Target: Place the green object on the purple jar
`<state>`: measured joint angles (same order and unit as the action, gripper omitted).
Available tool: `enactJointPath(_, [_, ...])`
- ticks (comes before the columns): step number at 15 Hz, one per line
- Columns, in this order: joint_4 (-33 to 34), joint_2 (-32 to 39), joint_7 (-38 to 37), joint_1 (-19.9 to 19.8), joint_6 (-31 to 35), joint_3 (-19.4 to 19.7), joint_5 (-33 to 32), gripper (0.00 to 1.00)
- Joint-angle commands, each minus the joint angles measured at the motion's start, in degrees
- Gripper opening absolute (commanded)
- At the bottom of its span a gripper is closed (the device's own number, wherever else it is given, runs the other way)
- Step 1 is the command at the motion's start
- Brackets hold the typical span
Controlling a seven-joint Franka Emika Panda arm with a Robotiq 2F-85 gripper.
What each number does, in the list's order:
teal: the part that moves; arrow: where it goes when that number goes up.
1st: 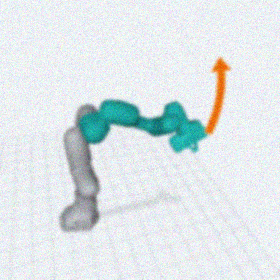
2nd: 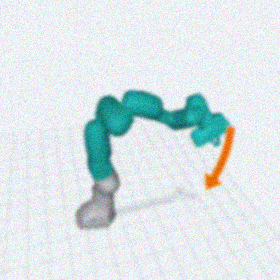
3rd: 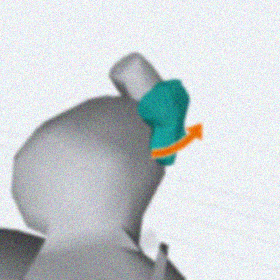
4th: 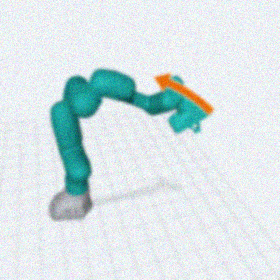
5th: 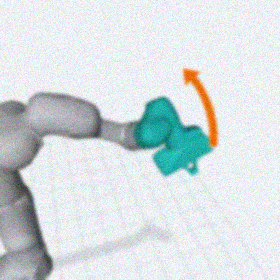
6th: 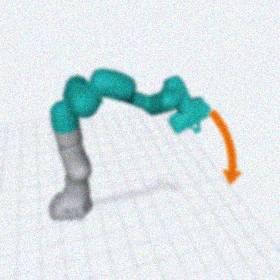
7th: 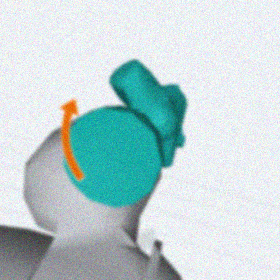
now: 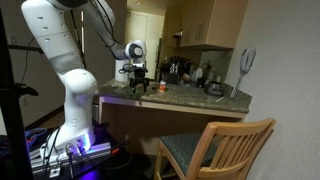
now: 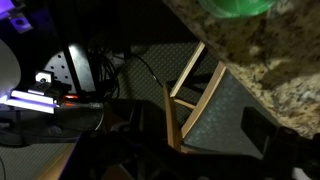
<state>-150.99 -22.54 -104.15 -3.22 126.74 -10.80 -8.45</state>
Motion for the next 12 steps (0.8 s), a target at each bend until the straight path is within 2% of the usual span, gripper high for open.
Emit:
enactJointPath(1, [-0.2, -5.1, 3.3, 3.4, 0.7, 0.6, 3.5, 1.00])
enactJointPath(3, [0.3, -6.8, 4.3, 4.6, 0.1, 0.6, 5.2, 1.00])
enactJointPath(4, [0.7, -4.5, 2.3, 3.3, 0.1, -0.3, 3.7, 1.00])
enactJointPath(7, [0.6, -5.8, 2.3, 3.5, -0.2, -0.6, 3.9, 1.00])
enactJointPath(9, [1.4, -2.5, 1.2, 2.7, -0.7, -1.5, 2.1, 1.00])
enactJointPath(12, [0.7, 0.3, 0.6, 3.8, 2.5, -1.8, 3.6, 1.00])
